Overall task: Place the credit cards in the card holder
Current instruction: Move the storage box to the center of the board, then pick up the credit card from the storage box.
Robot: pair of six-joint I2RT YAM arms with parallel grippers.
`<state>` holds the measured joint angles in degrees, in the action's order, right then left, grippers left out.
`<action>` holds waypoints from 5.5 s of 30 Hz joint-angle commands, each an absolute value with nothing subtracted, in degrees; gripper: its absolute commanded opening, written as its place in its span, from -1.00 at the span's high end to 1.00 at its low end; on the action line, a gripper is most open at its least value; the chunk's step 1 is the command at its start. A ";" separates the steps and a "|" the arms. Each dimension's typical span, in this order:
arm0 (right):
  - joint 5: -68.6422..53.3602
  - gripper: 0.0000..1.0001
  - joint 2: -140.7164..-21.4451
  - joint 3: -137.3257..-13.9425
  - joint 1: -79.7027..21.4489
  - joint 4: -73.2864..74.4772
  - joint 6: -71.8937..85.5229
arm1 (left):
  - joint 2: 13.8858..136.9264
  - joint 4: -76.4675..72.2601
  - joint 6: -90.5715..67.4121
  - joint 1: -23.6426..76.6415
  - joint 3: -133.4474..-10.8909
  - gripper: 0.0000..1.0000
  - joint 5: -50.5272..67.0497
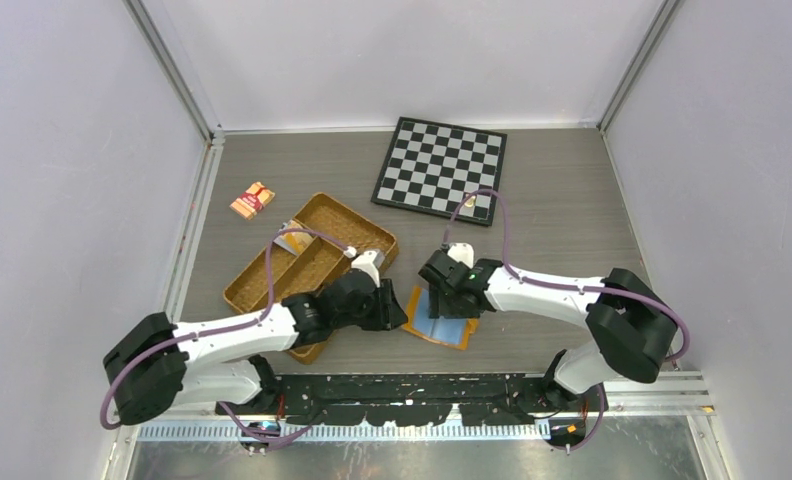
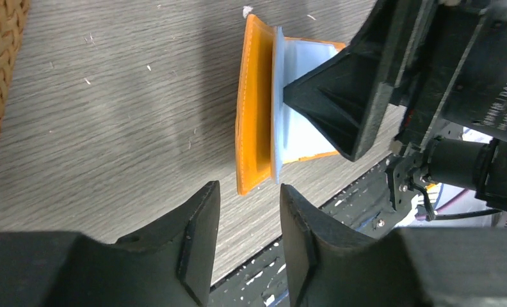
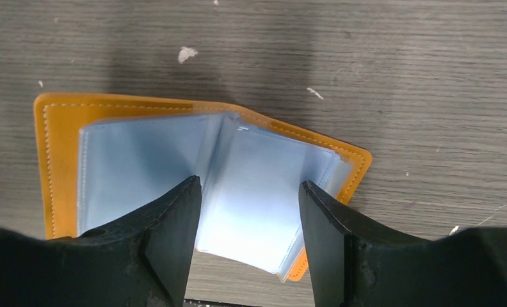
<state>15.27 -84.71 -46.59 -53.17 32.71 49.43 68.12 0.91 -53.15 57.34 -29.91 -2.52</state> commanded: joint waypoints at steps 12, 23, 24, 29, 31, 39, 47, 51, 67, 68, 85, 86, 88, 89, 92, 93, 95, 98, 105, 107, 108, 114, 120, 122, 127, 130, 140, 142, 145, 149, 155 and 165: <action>10.95 -0.26 -82.67 -51.83 -53.13 33.42 49.21 | 60.82 19.48 -44.99 50.32 -39.11 -0.16 -0.26; 13.58 -0.02 -88.79 -53.83 -54.45 34.26 51.57 | 60.05 19.88 -44.08 45.72 -37.65 -0.16 3.65; 13.90 -0.03 -90.34 -54.55 -54.94 34.76 51.48 | 59.96 20.28 -43.67 44.99 -37.89 -0.16 4.00; 16.65 -0.11 -95.85 -57.11 -56.51 37.51 51.97 | 58.75 24.66 -39.22 41.12 -41.00 -0.21 4.48; 16.61 -0.16 -97.17 -56.86 -56.63 37.66 52.64 | 57.88 27.44 -36.93 39.01 -42.18 -0.26 3.85; 15.08 -0.29 -95.96 -54.63 -56.63 36.28 54.04 | 56.52 32.67 -29.14 30.30 -45.57 -0.42 5.68; 14.96 -0.43 -89.82 -57.02 -56.67 38.03 51.19 | 62.65 38.12 -18.16 17.04 -53.61 -0.58 7.88; 15.49 -0.46 -87.37 -59.04 -56.63 40.37 49.04 | 64.48 38.12 -17.50 11.10 -56.34 -0.60 11.03; 13.84 -0.52 -81.22 -57.86 -55.01 37.18 43.74 | 85.21 43.41 8.45 4.19 -72.92 -0.74 2.28; 13.23 -0.53 -80.95 -57.49 -54.64 36.66 43.35 | 86.38 43.05 9.39 4.00 -73.43 -0.75 2.50; 8.53 -0.53 -79.50 -55.36 -51.19 33.82 41.66 | 101.61 40.14 16.29 1.18 -78.51 -0.77 6.57; 8.51 -0.52 -79.39 -55.35 -51.11 33.77 41.66 | 102.44 40.05 16.26 1.04 -79.01 -0.76 6.62; 8.49 -0.53 -79.40 -55.29 -50.89 33.81 41.69 | 103.71 40.39 16.27 0.90 -80.20 -0.76 6.35; 8.39 -0.53 -79.51 -55.32 -50.80 33.84 41.72 | 104.24 40.58 16.26 0.80 -80.57 -0.76 6.33; 8.21 -0.52 -79.78 -55.45 -50.62 33.84 42.11 | 105.31 40.43 16.24 0.32 -80.91 -0.75 5.73; 8.13 -0.53 -79.92 -55.52 -50.62 33.84 42.24 | 105.68 40.54 16.16 0.27 -81.05 -0.75 5.05; 8.09 -0.52 -80.06 -55.70 -50.66 33.83 42.36 | 106.43 40.69 15.83 0.26 -81.65 -0.74 3.23; 8.09 -0.52 -80.15 -55.89 -50.60 33.84 42.66 | 106.27 40.55 15.33 0.26 -81.91 -0.72 1.25; 7.91 -0.52 -80.24 -55.90 -50.57 33.84 43.30 | 104.75 40.99 14.98 -2.28 -81.97 -0.73 3.32; 7.91 -0.52 -80.25 -55.90 -50.57 33.84 43.39 | 104.55 41.45 14.71 -2.81 -82.24 -0.72 3.78; 7.87 -0.52 -80.24 -55.98 -50.59 33.79 43.48 | 104.44 41.62 14.62 -3.14 -82.33 -0.72 4.00; 7.74 -0.51 -80.77 -56.31 -50.56 33.82 43.64 | 104.06 42.50 13.82 -4.67 -83.03 -0.72 6.41; 7.65 -0.51 -80.93 -56.43 -50.54 33.84 43.77 | 103.91 43.37 13.04 -6.01 -83.63 -0.68 7.93; 7.65 -0.51 -81.11 -56.52 -50.59 33.84 43.85 | 103.89 43.69 12.73 -6.19 -83.78 -0.60 8.40; 7.47 -0.50 -81.39 -56.69 -50.58 33.84 43.81 | 103.85 44.90 12.33 -6.31 -84.14 -0.44 8.51; 7.35 -0.50 -81.63 -56.78 -50.58 33.84 43.82 | 103.62 45.15 11.98 -6.26 -84.16 -0.36 8.82; 7.21 -0.49 -81.74 -56.77 -50.51 33.82 44.21 | 103.11 46.18 11.34 -6.32 -84.59 -0.16 8.60; 7.21 -0.49 -81.66 -56.69 -50.62 33.84 44.18 | 102.88 46.27 11.13 -6.32 -84.51 -0.13 8.44; 7.21 -0.49 -81.72 -56.69 -50.59 33.88 44.34 | 102.74 46.44 10.93 -6.27 -84.55 -0.07 8.48; 7.12 -0.49 -81.74 -56.69 -50.59 33.92 44.38 | 102.34 46.83 10.77 -6.26 -84.69 0.06 8.43; 7.11 -0.49 -81.83 -56.79 -50.60 33.88 44.55 | 101.53 47.00 10.51 -6.24 -84.57 0.21 8.70; 6.94 -0.48 -81.91 -56.77 -50.60 33.88 44.74 | 100.57 47.50 10.11 -6.26 -84.42 0.56 9.05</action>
<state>7.11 -82.00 -55.40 -50.76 35.14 43.92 103.68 46.68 10.46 -5.67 -82.41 9.08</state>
